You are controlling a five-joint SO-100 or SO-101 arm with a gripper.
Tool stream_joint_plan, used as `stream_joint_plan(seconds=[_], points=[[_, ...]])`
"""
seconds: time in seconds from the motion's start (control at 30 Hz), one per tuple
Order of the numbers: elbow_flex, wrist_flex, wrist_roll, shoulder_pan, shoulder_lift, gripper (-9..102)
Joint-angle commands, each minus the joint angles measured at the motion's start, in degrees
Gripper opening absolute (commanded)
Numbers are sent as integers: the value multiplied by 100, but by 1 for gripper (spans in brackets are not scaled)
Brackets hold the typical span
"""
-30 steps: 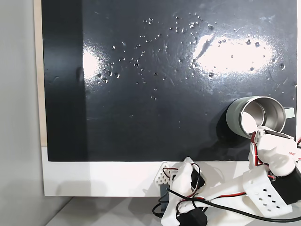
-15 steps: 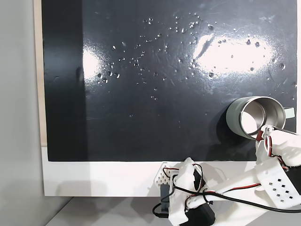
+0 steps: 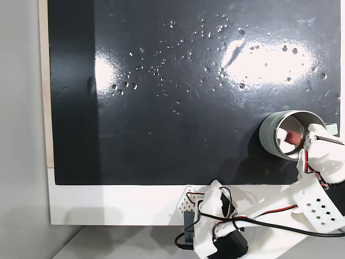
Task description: Grasp a cube and put it in the cup.
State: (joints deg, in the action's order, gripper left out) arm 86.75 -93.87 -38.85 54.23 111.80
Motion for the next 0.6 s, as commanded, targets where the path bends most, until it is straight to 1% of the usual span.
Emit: stream_joint_plan(seconds=[0.0, 0.57], points=[[-369, 149, 70, -44, 53, 26], [-272, 70, 62, -132, 18, 25]])
